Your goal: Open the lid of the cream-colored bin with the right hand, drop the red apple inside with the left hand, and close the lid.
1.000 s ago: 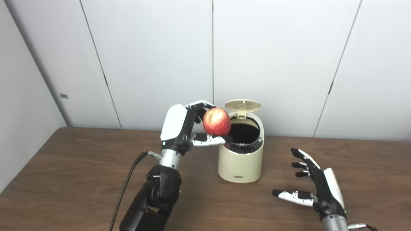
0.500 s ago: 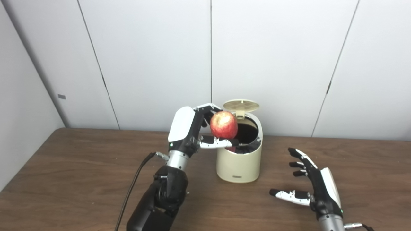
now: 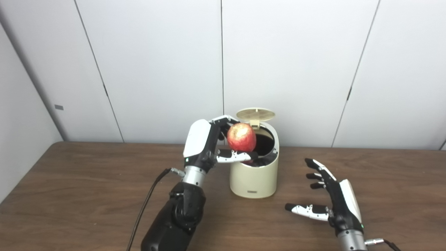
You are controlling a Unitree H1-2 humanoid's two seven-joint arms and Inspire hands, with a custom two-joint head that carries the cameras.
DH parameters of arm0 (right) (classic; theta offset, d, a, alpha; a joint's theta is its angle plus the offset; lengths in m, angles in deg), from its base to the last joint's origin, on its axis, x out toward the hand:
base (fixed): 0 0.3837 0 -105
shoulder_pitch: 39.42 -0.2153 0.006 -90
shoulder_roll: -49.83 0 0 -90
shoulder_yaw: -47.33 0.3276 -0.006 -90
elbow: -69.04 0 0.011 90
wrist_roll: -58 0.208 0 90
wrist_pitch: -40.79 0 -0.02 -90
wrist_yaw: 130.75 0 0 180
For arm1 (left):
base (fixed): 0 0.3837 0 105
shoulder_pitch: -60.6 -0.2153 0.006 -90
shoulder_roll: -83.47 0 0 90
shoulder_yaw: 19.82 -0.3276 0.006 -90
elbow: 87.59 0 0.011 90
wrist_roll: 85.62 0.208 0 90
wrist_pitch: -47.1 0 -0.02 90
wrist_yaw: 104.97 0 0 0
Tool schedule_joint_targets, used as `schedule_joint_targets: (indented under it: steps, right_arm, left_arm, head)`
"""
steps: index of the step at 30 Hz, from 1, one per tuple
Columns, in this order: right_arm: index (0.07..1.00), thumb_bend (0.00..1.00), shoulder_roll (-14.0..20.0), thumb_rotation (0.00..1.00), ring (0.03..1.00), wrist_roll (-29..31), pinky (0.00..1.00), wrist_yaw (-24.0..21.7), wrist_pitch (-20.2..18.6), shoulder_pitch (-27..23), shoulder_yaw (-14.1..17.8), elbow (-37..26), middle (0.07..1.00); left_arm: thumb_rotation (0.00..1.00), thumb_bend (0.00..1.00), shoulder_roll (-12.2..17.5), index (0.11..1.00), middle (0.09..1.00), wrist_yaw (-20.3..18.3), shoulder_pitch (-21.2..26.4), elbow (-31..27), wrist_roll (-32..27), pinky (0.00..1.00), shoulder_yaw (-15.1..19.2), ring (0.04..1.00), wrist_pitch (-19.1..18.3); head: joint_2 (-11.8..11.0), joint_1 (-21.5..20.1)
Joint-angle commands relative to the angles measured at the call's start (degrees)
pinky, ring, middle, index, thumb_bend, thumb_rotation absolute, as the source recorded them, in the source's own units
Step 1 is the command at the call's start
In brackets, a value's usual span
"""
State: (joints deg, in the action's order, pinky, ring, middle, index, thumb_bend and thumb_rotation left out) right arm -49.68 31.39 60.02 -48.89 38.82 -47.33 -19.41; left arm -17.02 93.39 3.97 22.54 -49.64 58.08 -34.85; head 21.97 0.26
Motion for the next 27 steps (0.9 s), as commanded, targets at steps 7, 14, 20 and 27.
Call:
schedule_joint_targets:
  steps: [7, 14, 20, 27]
  right_arm:
    - [0.824, 0.76, -0.51, 0.07, 0.742, -0.23, 0.63, 0.57, 1.20, -1.75, -0.10, -2.09, 0.844]
    - [0.822, 0.76, -0.86, 0.06, 0.743, -0.52, 0.63, 0.55, 0.80, -1.56, -0.25, -2.64, 0.843]
    - [0.820, 0.76, -1.13, 0.06, 0.743, -0.85, 0.63, 0.62, 0.52, -1.46, -0.24, -2.93, 0.846]
    - [0.819, 0.76, -1.50, 0.07, 0.731, -1.13, 0.61, 0.64, 0.41, -1.46, -0.34, -3.42, 0.839]
  left_arm:
    - [0.00, 0.52, -1.29, 0.501, 0.465, 3.25, 4.86, 3.65, -0.40, 0.51, 0.06, 0.524, 2.75]
    - [0.00, 0.52, -1.87, 0.487, 0.484, 5.09, 5.71, 6.21, -0.23, 0.55, -0.39, 0.558, 3.43]
    - [0.00, 0.52, -2.37, 0.490, 0.481, 5.55, 6.23, 7.43, -0.61, 0.54, -0.66, 0.551, 3.58]
    - [0.00, 0.52, -2.77, 0.490, 0.480, 5.55, 6.13, 8.01, -0.26, 0.54, -1.46, 0.530, 3.20]
  head:
    - [0.04, -0.30]
    - [0.24, -0.55]
    - [0.41, -0.78]
    - [0.54, -1.01]
